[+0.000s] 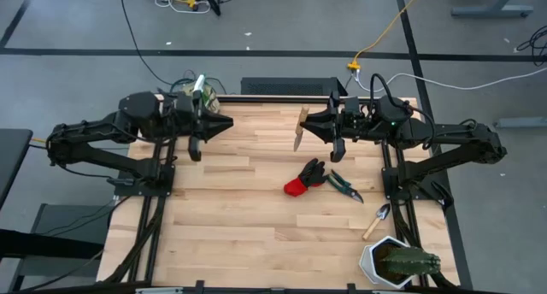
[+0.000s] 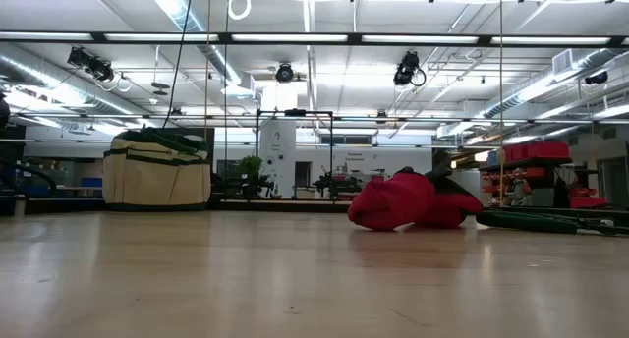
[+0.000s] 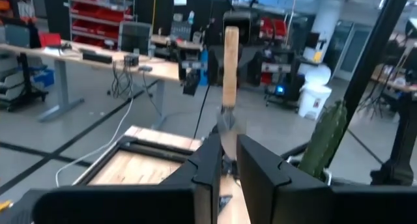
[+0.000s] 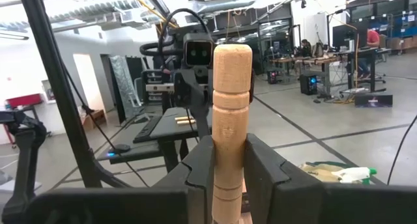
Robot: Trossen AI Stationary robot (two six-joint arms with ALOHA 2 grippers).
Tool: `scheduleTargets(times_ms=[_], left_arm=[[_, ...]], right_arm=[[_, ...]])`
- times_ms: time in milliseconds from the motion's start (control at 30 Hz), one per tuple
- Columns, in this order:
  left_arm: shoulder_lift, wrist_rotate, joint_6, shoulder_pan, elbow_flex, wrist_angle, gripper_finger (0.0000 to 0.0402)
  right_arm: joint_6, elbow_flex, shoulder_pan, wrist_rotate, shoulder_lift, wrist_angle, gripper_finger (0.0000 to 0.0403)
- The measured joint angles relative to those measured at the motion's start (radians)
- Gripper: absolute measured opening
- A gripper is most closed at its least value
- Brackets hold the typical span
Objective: Pick & Place Garden tools in Gardening bag
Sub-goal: Put the top trowel into the gardening bag
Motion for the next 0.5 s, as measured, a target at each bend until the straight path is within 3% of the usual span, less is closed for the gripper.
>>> scheduleTargets(times_ms=[500], left_arm=[[0.032, 0.063, 0.039, 0.000, 0.001, 0.120, 0.0053]], right_arm=[[-0.008, 0.000, 0.000, 0.002, 0.000, 0.000, 0.0056]])
